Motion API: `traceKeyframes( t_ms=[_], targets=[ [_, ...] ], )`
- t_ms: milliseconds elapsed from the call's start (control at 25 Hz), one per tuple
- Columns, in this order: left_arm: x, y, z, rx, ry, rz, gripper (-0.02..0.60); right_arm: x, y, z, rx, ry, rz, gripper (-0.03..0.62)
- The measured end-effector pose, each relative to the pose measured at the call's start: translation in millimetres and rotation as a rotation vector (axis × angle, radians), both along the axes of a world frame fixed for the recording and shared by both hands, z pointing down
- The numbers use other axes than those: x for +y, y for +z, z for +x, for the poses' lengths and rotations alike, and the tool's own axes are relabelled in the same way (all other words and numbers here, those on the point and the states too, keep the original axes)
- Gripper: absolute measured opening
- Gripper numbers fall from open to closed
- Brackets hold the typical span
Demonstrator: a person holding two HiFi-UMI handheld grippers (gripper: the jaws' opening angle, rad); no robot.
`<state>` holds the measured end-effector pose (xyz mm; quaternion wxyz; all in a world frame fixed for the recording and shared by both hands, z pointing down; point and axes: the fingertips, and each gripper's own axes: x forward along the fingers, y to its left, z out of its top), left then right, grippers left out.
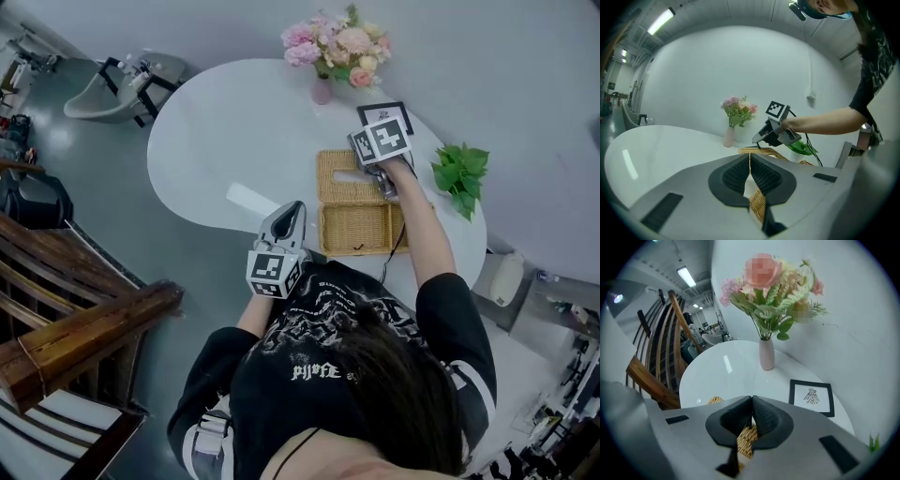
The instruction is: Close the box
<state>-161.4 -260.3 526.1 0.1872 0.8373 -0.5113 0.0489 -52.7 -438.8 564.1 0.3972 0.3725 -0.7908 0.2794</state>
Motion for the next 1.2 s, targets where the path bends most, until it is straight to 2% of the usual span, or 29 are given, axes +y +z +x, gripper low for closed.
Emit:
traceKeyframes(
  t_ms=[320,720,920,1200],
  targets=[
    [7.1,-3.7,1.6,0.012,0.037,0.021,0.025,13.2,-35.8,1.3,0.016,0.003,0.099,0.035],
    [13.9,-11.5,6.5,0.029,-0.015,0.047,0.025,31.3,-65.4,9.9,-0.040,0.014,0.182,0.035],
    [20.0,-14.0,13.4,0.014,-0.050,0.050,0.025,49.9,-81.0,8.7,-0.097,-0.018,0.225,0.035],
    [42.0,-30.3,21.4,0.034,-0.112,0.110,0.025,85.5,-103.4,13.8,-0.158,-0.026,0.291,0.035]
  ],
)
